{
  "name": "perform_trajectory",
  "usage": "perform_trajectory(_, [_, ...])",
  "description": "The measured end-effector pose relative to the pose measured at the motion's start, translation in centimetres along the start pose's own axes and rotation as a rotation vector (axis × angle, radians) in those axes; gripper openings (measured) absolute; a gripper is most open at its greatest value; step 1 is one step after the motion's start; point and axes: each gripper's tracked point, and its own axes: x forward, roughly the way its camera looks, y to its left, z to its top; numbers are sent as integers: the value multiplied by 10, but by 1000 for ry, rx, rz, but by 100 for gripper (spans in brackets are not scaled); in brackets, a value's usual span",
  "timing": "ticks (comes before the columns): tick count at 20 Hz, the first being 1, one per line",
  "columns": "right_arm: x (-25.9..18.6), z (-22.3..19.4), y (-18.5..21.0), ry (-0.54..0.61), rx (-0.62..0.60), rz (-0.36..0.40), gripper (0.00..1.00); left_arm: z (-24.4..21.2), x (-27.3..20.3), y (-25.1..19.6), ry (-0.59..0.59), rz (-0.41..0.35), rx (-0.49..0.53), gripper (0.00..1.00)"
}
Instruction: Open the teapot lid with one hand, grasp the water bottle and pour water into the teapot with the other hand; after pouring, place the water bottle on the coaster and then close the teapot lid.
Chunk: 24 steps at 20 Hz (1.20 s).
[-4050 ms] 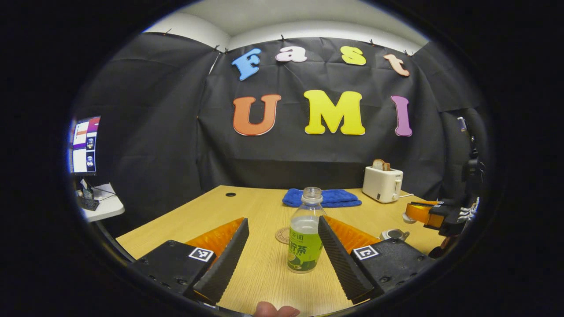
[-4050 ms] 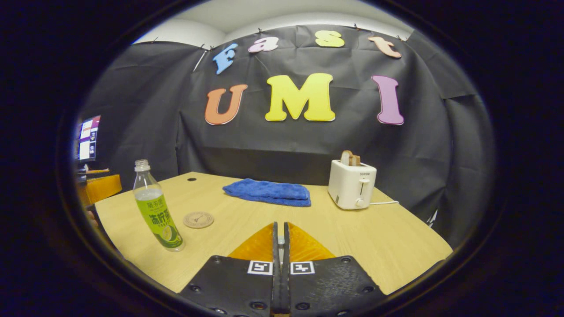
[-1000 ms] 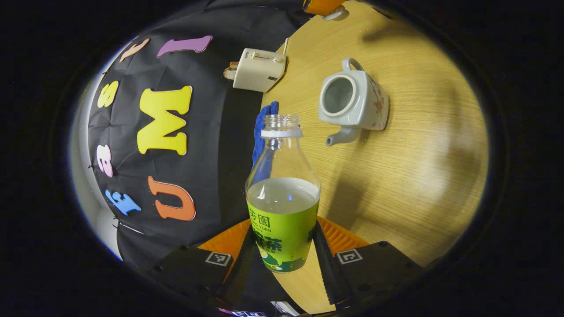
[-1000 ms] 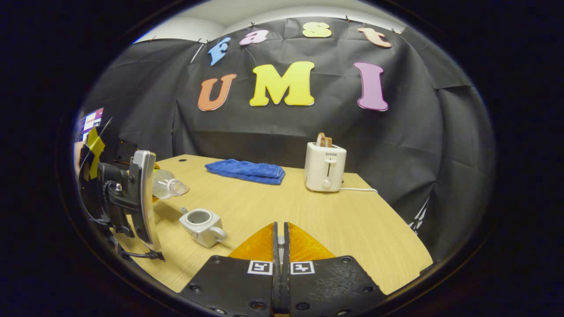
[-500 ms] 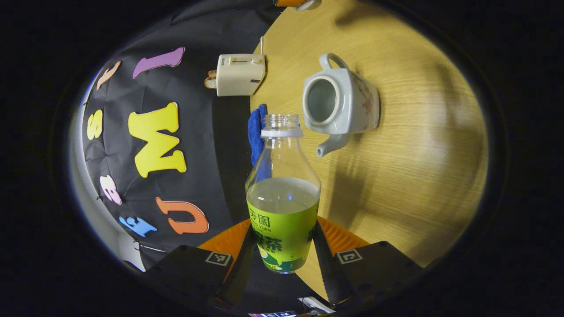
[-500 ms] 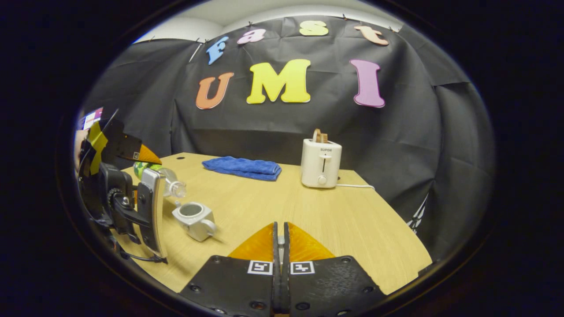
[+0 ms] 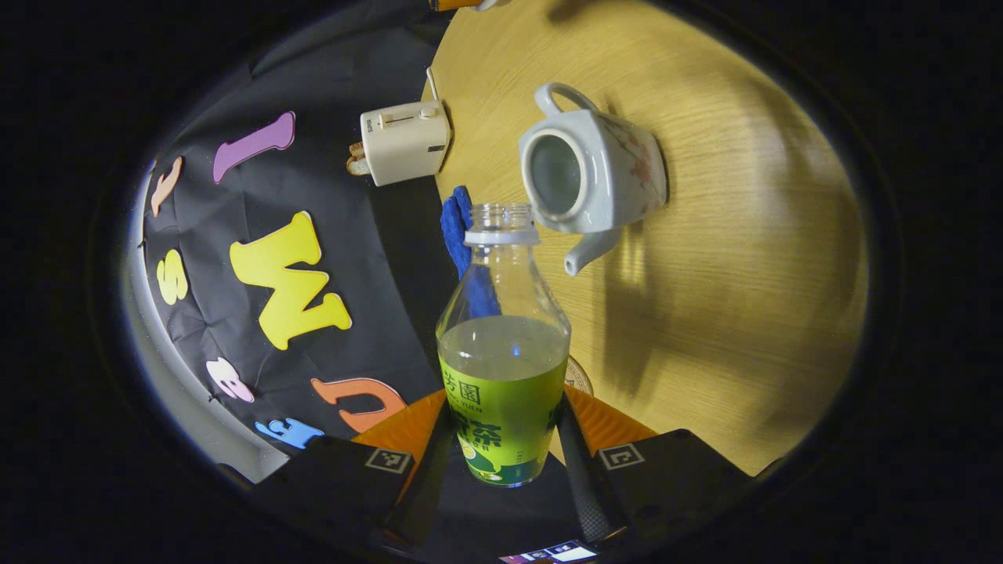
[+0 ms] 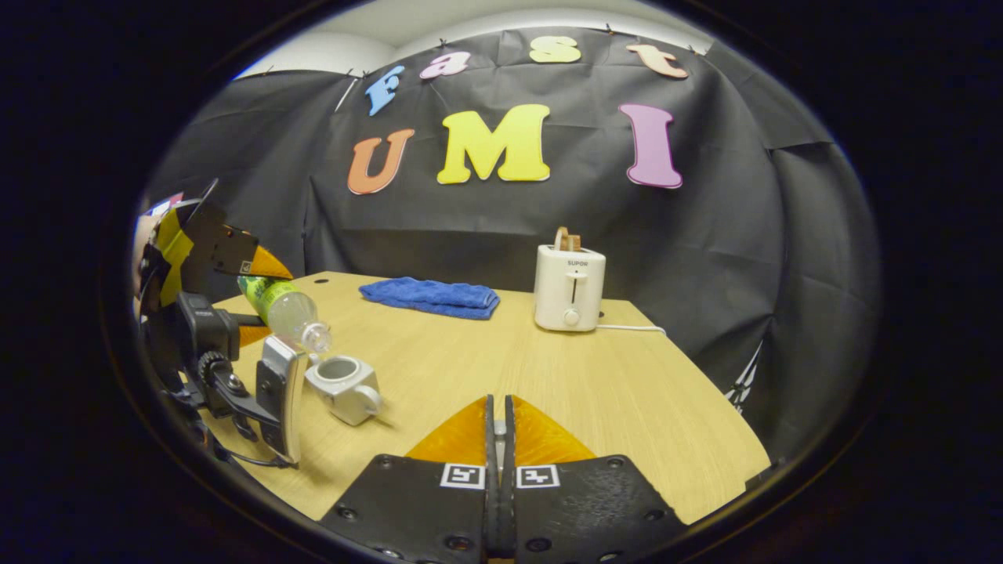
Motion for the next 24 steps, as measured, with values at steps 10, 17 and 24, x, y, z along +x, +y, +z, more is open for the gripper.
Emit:
perform_trajectory(10, [-2, -3, -3, 0, 2, 5, 0, 7, -1, 19, 34, 62, 148, 71])
perform_trajectory(17, [-2, -4, -7, 3, 8, 1, 0, 2, -4, 30, 57, 91, 208, 71])
perform_trajectory(24, [-4, -5, -5, 3, 1, 4, 0, 2, -9, 31, 60, 106, 237, 71])
